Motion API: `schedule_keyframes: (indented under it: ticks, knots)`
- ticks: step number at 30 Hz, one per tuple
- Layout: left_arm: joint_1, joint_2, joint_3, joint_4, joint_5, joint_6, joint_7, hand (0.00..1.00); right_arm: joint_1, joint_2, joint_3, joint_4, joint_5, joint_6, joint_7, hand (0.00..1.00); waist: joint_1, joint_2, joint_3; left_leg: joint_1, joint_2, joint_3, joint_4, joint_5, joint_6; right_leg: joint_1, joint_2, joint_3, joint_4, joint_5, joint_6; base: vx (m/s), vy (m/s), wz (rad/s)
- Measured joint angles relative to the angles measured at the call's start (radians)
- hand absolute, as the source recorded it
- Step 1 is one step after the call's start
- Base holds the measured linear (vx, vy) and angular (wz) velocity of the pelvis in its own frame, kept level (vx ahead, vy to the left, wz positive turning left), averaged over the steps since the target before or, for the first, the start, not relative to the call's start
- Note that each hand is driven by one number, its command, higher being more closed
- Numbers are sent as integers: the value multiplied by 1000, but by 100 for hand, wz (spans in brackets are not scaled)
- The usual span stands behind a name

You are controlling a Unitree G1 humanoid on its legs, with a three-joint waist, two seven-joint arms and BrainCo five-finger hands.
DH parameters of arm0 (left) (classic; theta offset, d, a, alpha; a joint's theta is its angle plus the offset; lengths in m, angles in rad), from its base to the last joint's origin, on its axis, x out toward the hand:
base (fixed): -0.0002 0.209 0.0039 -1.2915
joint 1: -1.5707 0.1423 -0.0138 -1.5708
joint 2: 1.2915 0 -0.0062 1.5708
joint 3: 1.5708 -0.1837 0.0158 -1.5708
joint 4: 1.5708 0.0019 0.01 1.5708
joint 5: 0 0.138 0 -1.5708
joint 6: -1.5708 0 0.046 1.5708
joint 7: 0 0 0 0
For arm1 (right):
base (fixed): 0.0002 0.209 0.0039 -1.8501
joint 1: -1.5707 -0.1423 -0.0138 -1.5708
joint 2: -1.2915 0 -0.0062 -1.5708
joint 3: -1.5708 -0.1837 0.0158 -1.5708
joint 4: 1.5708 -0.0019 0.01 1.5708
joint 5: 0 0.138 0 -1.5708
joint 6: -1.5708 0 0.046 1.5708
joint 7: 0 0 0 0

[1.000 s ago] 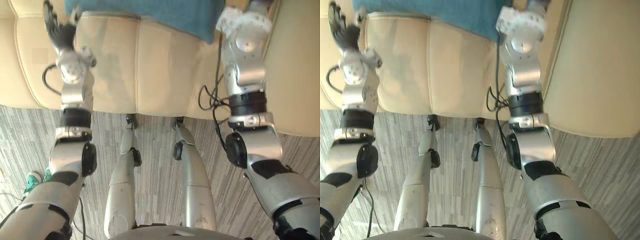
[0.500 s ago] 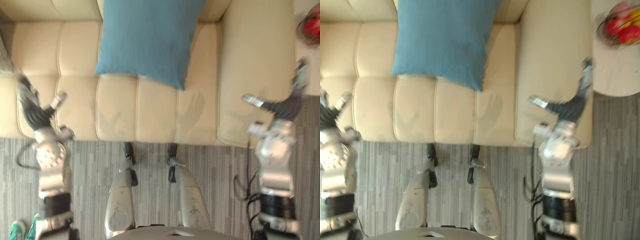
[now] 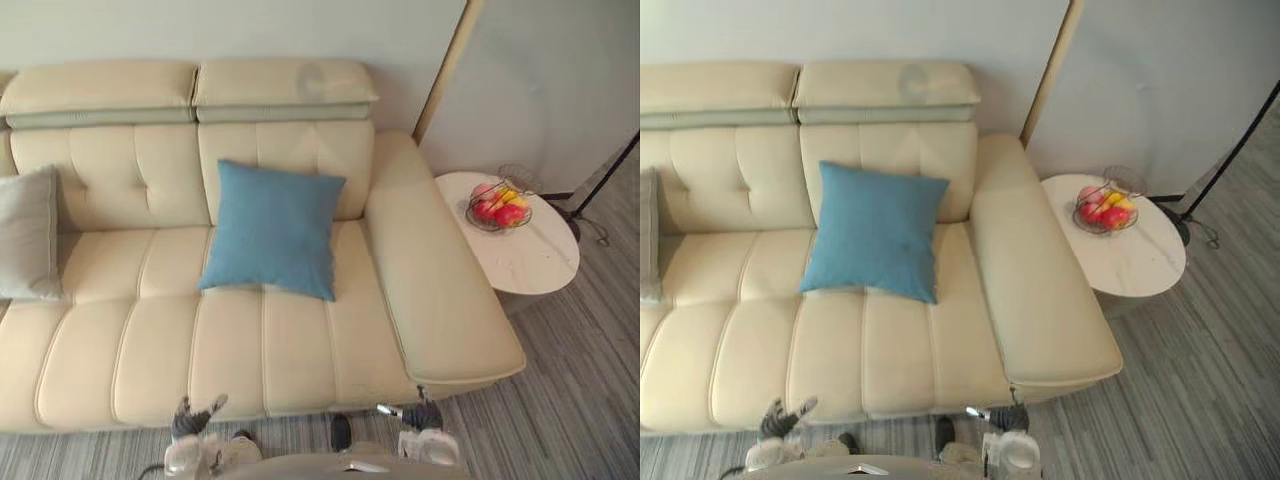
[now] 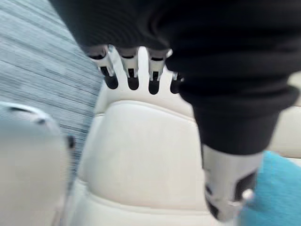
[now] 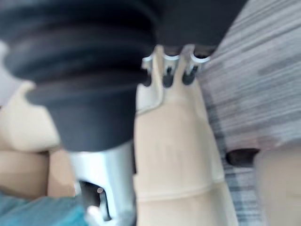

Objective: Pick up cushions and gather them together orderly.

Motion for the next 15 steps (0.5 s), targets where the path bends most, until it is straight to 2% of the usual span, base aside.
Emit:
schedule_keyframes:
  ticks: [2,5,7,8,9,10,12,13,14,15]
  knots:
    - [-17,6,21,36,-1,-1,0,0,-12,1,-21,40,-1,5,0,0,15,-2,-3,24,-4,23,-9,1,-1,11,1,27,-11,18,1,-13,26,-33]
    - [-31,13,33,60,-1,-1,0,0,-24,-1,-21,73,-2,6,0,0,15,-4,1,31,-2,34,15,-7,2,12,3,37,6,25,12,-33,16,-15]
    - [-37,18,39,63,-1,1,2,0,-39,-2,-21,105,-2,8,-1,0,16,-10,6,26,4,33,31,-3,15,7,-8,22,19,0,9,-62,22,7]
    - [-36,18,38,63,-1,1,3,0,-46,-4,-23,119,-2,7,-1,0,18,0,6,18,17,40,21,8,28,2,-35,-77,62,-60,-8,-90,3,9]
    - [-36,15,38,63,0,1,5,0,-54,-13,-22,132,-4,4,-1,0,22,17,14,8,28,39,21,13,28,-24,-49,-114,151,-79,-14,-94,-26,20]
    - [-36,16,35,64,-1,3,7,0,-67,-19,-24,146,-2,5,-1,0,20,10,16,6,30,26,20,21,28,-66,-87,-158,348,-138,-19,-76,-74,33]
    - [-29,45,15,63,-1,5,11,0,-69,-18,-19,199,-7,1,-2,0,24,-16,4,6,24,-17,13,46,13,-27,-169,-184,634,-229,24,-46,-172,59]
    - [-27,51,10,63,-2,5,11,0,-76,-17,-18,216,-11,2,-2,0,26,-26,2,6,17,-25,7,56,8,-11,-182,-178,639,-218,30,-27,-196,44]
    - [-30,62,5,63,-3,2,15,0,-96,-17,-9,236,-15,5,-1,0,34,-42,-2,-8,3,-39,6,76,0,1,-183,-146,595,-226,78,-60,-243,7]
    - [-39,60,-6,67,-11,3,21,0,-136,-36,1,250,-21,5,-2,0,49,-35,-5,-65,25,-57,6,116,7,3,-127,-141,485,-240,83,-82,-238,-6]
